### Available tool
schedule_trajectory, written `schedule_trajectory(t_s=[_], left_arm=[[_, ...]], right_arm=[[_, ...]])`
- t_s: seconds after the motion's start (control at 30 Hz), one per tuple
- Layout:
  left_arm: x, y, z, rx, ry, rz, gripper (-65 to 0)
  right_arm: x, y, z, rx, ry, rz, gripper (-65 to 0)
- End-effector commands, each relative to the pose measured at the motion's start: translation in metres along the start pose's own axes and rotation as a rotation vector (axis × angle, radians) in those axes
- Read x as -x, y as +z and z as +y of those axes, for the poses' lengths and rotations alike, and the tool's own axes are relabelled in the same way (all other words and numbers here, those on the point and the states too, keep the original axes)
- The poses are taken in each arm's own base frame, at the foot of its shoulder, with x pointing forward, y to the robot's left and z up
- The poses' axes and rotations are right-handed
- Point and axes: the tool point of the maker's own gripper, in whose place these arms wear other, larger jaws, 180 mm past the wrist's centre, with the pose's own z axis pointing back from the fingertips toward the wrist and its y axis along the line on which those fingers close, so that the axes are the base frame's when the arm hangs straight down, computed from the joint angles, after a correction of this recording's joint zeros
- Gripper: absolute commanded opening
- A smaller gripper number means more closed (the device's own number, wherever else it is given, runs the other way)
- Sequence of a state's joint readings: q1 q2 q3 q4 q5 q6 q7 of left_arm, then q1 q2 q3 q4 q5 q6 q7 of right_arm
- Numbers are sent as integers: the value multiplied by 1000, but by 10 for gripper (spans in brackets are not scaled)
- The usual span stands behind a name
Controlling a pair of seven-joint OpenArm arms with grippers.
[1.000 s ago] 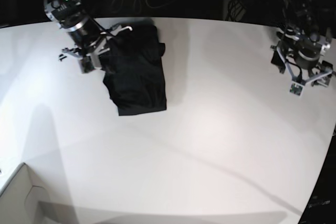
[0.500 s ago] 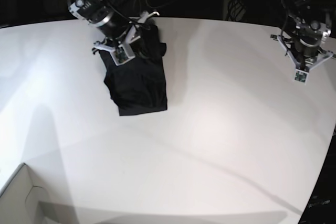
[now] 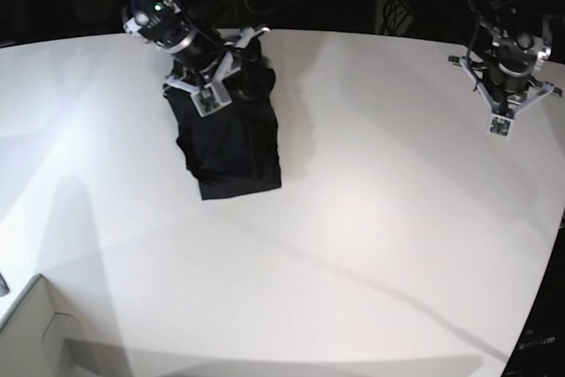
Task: Layout the t-shirt on the table in an organized manner, then fold the t-shirt properly
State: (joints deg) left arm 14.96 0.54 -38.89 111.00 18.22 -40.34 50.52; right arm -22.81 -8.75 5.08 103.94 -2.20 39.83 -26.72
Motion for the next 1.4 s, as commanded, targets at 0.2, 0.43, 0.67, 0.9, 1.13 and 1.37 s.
schedule_trajectory(t_s=[0.2, 0.43, 0.67, 0.9, 1.13, 1.37], left_arm=[[-2, 3, -19, 43, -57, -15, -649], [8, 6, -56, 127, -62, 5, -649], [8, 9, -86, 200, -87, 1, -649], [3, 9, -88, 203, -93, -11, -649], [4, 8, -85, 198, -94, -9, -649], [5, 9, -87, 202, -96, -6, -649]], right_arm=[[-51, 36, -4, 62, 69, -152, -650], [-13, 58, -84, 283, -18, -72, -650], [15, 62, -122, 370, -109, -27, -650], [36, 49, -95, 288, -129, 25, -650], [38, 37, -67, 206, -115, 37, -650], [39, 38, -68, 209, -116, 40, -650]])
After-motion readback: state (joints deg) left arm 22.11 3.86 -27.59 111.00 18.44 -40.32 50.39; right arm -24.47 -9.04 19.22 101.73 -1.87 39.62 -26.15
